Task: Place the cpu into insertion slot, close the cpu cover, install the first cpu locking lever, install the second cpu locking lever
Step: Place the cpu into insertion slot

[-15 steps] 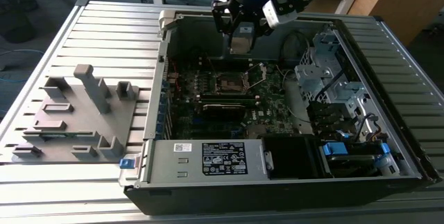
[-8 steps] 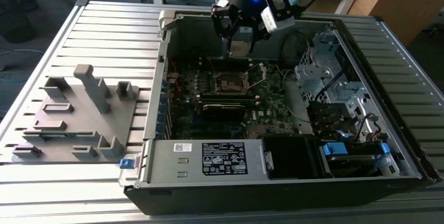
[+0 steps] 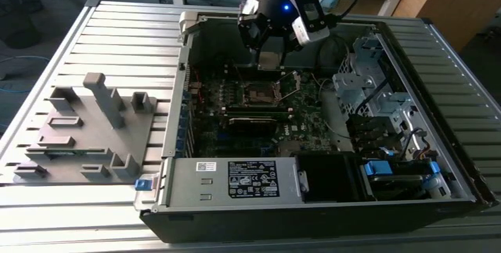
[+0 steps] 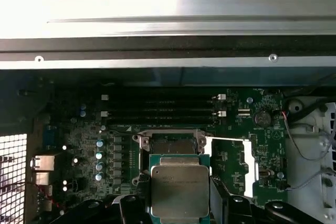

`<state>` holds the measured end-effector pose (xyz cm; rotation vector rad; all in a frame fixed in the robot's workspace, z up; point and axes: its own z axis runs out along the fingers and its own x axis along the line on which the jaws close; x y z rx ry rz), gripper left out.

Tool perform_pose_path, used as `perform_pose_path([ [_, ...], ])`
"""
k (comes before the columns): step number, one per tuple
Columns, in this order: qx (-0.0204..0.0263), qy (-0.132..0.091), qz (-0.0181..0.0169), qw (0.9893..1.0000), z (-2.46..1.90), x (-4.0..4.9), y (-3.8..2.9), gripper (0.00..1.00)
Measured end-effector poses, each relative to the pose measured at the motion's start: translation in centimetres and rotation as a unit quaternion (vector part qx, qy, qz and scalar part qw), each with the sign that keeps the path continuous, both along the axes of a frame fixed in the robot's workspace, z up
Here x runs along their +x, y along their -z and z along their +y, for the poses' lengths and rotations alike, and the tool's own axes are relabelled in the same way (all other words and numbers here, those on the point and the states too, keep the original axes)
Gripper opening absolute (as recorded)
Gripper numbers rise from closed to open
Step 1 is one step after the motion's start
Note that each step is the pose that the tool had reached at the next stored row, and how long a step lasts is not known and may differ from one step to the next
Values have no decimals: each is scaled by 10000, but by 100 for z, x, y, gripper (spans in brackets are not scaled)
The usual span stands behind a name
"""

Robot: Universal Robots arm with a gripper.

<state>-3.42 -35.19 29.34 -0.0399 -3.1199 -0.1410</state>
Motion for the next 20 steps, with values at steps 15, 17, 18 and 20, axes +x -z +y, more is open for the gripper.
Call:
perform_pose_path([
  [15, 0, 0, 0, 10000, 0, -10, 271, 54],
  [17, 0, 0, 0, 10000, 0, -12, 307, 54],
  [18, 0, 0, 0, 10000, 0, -12, 325, 54],
  [20, 0, 0, 0, 10000, 0, -13, 362, 54],
])
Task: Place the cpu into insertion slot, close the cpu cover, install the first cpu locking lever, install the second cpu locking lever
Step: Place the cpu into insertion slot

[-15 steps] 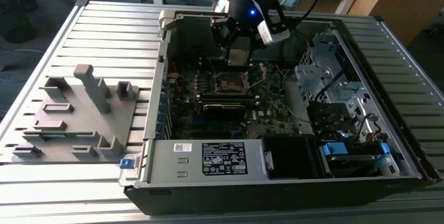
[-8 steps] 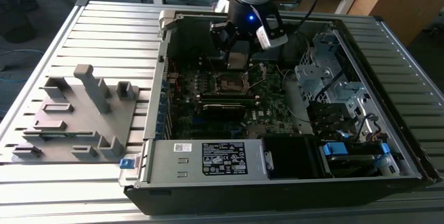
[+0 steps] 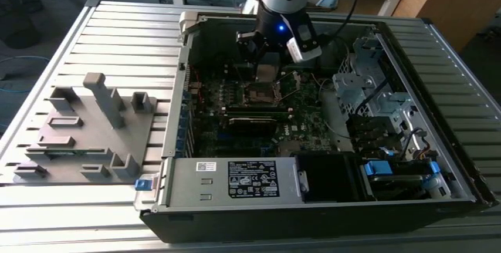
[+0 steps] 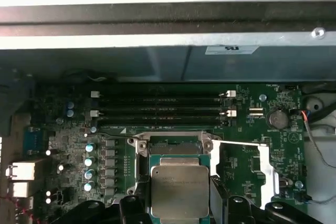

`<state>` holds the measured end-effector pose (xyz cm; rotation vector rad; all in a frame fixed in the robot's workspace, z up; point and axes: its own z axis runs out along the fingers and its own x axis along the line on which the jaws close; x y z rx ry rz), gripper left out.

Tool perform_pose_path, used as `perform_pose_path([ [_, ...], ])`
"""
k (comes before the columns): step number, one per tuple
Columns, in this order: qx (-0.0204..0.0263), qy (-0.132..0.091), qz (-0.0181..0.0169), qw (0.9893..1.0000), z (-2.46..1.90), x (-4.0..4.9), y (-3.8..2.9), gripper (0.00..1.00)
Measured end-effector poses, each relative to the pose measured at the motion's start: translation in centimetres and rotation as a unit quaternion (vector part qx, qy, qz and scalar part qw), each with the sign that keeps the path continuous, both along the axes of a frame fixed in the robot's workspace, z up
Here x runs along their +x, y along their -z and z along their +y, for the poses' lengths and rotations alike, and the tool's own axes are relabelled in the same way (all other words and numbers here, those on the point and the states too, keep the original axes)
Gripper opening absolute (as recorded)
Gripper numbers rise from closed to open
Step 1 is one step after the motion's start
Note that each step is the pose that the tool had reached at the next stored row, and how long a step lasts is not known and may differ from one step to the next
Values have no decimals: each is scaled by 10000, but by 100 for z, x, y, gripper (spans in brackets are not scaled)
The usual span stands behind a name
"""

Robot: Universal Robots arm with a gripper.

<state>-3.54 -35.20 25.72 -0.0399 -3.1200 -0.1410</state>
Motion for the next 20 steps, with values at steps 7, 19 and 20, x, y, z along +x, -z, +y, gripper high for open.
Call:
perform_pose_path([
  [7, 0, 0, 0, 10000, 0, 0, 105, 54],
  [19, 0, 446, 0, 9990, 0, 0, 150, 54],
  [20, 0, 536, 0, 9986, 0, 0, 158, 54],
])
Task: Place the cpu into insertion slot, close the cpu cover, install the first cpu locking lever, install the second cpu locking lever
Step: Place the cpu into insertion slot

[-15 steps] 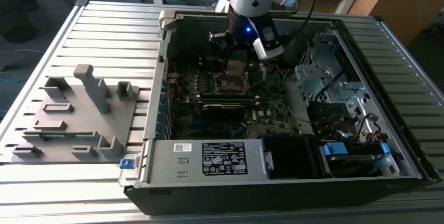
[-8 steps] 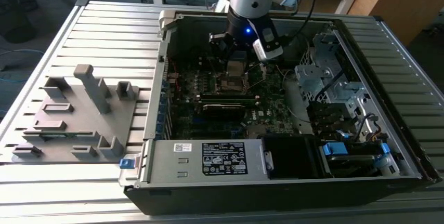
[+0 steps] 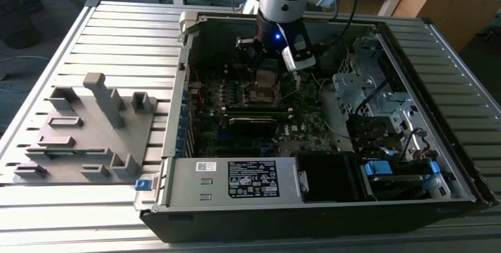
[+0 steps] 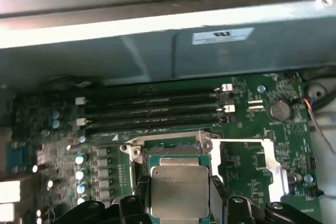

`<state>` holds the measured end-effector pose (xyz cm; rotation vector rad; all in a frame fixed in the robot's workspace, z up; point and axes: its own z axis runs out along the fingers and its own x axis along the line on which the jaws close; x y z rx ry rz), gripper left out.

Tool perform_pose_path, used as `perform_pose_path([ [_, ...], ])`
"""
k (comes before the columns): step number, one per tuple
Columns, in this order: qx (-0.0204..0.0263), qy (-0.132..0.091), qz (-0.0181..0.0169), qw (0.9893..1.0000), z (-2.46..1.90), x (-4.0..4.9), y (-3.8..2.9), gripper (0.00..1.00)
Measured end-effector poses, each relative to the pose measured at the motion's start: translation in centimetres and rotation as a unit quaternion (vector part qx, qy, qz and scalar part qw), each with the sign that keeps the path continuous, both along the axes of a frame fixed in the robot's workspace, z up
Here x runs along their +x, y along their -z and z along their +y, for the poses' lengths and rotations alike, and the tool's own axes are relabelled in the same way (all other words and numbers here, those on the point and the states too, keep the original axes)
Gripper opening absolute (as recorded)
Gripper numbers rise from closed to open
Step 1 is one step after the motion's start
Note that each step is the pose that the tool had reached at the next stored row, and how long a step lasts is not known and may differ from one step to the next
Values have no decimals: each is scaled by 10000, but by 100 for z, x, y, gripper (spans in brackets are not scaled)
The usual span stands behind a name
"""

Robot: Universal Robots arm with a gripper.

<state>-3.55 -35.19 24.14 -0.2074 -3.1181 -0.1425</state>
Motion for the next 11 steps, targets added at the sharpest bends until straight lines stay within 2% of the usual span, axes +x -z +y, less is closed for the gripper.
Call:
perform_pose_path([
  [3, 0, 269, 0, 9996, 0, 0, 21, 54],
  [6, 0, 547, 0, 9985, 0, 0, 43, 54],
  [9, 0, 817, 0, 9967, 0, 0, 64, 54],
  [11, -1, 1001, 0, 9950, 0, 0, 73, 54],
])
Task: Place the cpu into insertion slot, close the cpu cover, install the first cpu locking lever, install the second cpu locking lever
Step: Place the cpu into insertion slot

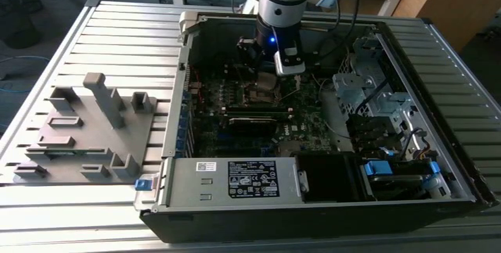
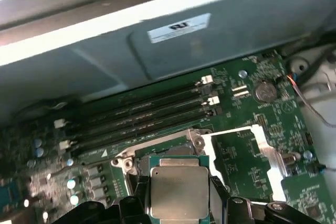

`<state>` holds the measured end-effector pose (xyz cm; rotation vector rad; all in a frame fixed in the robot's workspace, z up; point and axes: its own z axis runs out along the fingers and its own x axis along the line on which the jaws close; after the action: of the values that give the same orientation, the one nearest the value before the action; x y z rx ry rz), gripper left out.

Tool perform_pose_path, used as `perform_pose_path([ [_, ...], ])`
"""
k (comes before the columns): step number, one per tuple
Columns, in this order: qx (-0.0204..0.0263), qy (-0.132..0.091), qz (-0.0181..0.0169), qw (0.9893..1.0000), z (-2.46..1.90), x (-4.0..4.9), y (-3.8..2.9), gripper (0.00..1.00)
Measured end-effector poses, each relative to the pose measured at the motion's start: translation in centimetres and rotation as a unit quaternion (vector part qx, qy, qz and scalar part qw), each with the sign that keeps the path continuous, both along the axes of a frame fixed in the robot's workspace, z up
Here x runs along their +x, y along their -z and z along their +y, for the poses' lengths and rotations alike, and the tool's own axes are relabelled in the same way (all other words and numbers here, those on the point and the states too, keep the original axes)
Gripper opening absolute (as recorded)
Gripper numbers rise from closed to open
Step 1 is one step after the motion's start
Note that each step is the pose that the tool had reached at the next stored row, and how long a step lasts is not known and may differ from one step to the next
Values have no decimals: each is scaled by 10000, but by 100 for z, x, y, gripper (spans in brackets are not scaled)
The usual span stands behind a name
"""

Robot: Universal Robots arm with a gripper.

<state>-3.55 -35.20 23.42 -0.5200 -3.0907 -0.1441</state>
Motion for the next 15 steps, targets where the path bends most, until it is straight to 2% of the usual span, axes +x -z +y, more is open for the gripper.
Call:
perform_pose_path([
  [4, 0, 359, 0, 9994, 0, 0, 11, 54],
  [8, 0, 724, 0, 9974, 0, 0, 22, 54],
  [11, 1, 993, 0, 9951, 0, 0, 30, 54],
  [15, 1, 1355, 0, 9908, 0, 0, 41, 54],
])
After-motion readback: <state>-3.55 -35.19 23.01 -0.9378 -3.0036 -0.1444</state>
